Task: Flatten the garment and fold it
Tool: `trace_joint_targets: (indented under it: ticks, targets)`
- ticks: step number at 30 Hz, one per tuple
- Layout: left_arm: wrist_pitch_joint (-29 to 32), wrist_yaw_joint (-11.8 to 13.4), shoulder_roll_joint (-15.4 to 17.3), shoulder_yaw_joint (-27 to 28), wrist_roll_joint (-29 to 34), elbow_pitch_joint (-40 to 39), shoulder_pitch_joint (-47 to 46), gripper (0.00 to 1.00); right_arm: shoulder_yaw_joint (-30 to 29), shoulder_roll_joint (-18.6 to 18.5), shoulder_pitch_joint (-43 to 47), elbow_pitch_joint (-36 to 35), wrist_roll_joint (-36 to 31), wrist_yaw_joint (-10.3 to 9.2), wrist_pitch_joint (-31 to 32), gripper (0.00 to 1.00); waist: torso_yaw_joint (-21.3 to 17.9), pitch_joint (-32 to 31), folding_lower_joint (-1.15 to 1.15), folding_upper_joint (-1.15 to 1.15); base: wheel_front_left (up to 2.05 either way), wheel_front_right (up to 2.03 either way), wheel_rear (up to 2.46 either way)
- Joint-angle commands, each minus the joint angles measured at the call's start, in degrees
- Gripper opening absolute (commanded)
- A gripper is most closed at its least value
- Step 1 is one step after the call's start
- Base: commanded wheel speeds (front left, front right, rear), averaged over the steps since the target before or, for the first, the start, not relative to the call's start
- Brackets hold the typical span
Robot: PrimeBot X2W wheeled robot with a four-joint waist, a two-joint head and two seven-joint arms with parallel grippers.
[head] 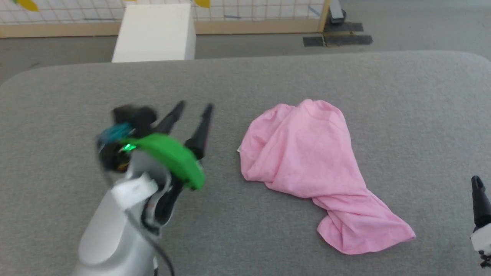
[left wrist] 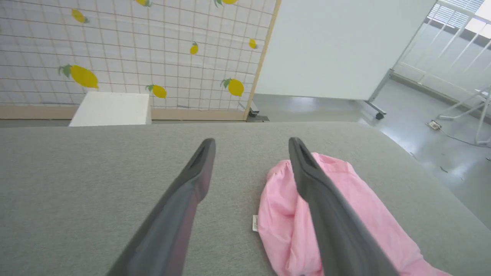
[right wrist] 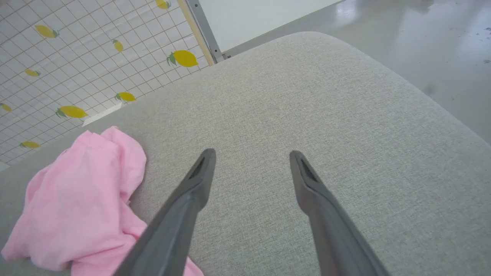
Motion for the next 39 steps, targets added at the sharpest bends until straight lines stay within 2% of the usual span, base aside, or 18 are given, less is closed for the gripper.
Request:
trace_joint_targets:
  ticks: [1,5,6,13,14,15,16,22,23,25,29,34,36,39]
  targets:
    - [3.6,-1.1,-0.6,-2.0,-0.5,1.7,-3.0,1.0,0.2,0.0,-1.4,-0.3,-0.4,-0.08,0.1,1.0,-4.1,4.1,0.0,0.0,0.0,0.0,0.0]
    - [14.0,-3.8,-1.3,-8.3,-0.8,6.7,-8.8,1.0,2.4,0.0,-2.3,0.5,0.7,-0.08,-0.4,1.0,-7.0,6.7,0.0,0.0,0.0,0.0,0.0]
    - [18.3,-4.7,-0.2,-11.5,0.2,10.2,-10.0,1.0,4.0,0.0,-2.3,1.6,1.7,-0.08,-1.8,1.0,-8.5,8.2,0.0,0.0,0.0,0.0,0.0]
    - [20.3,-5.5,1.2,-13.7,-0.1,15.5,-9.7,1.0,5.7,0.0,-2.4,4.1,2.7,-0.08,-4.7,1.0,-9.0,9.4,0.0,0.0,0.0,0.0,0.0]
    - [20.0,-5.7,1.0,-13.7,-0.7,15.7,-9.9,0.38,5.7,0.0,-2.6,4.3,2.8,-0.08,-4.9,1.0,-8.7,9.5,0.0,0.0,0.0,0.0,0.0]
    - [19.4,-5.9,0.8,-13.9,-1.0,15.4,-10.1,0.07,5.7,0.0,-2.8,4.4,2.8,-0.08,-5.1,1.0,-8.4,9.5,0.0,0.0,0.0,0.0,0.0]
    - [18.8,-6.0,0.4,-13.9,-2.0,15.2,-10.3,0.0,5.8,0.0,-3.0,4.5,2.6,-0.08,-5.2,1.0,-8.1,9.5,0.0,0.0,0.0,0.0,0.0]
    - [12.8,-6.5,-0.7,-12.3,-6.4,11.5,-11.7,0.0,7.2,0.0,-3.7,5.2,2.1,-0.08,-5.0,1.0,-5.7,8.2,0.0,0.0,0.0,0.0,0.0]
    - [8.8,-6.1,0.0,-9.1,-7.3,9.6,-12.4,0.0,8.1,0.0,-4.1,5.6,1.9,-0.08,-4.8,1.0,-4.4,7.0,0.0,0.0,0.0,0.0,0.0]
    - [6.6,-4.8,0.9,-6.5,-7.7,8.2,-12.3,0.0,8.6,0.0,-4.4,5.8,1.4,-0.08,-4.6,1.0,-3.3,6.1,0.0,0.0,0.0,0.0,0.0]
    - [3.4,-1.1,3.4,-1.2,-8.5,4.4,-9.3,0.0,9.6,0.0,-4.8,6.0,0.8,-0.08,-4.0,1.0,-1.4,4.3,0.0,0.0,0.0,0.0,0.0]
    - [3.9,5.4,6.9,3.5,-9.9,-0.3,2.8,0.0,11.1,0.0,-4.6,6.9,0.8,-0.08,-3.5,1.0,1.0,2.1,0.0,0.0,0.0,0.0,0.0]
    - [4.2,8.0,7.6,5.1,-10.5,0.0,8.7,0.0,11.5,0.0,-4.3,7.4,0.9,-0.08,-3.5,1.0,1.9,1.3,0.0,0.0,0.0,0.0,0.0]
    - [4.5,10.5,7.5,6.9,-12.5,2.5,16.3,0.0,11.8,0.0,-3.6,7.8,0.9,-0.08,-3.4,1.0,3.2,0.6,0.0,0.0,0.0,0.0,0.0]
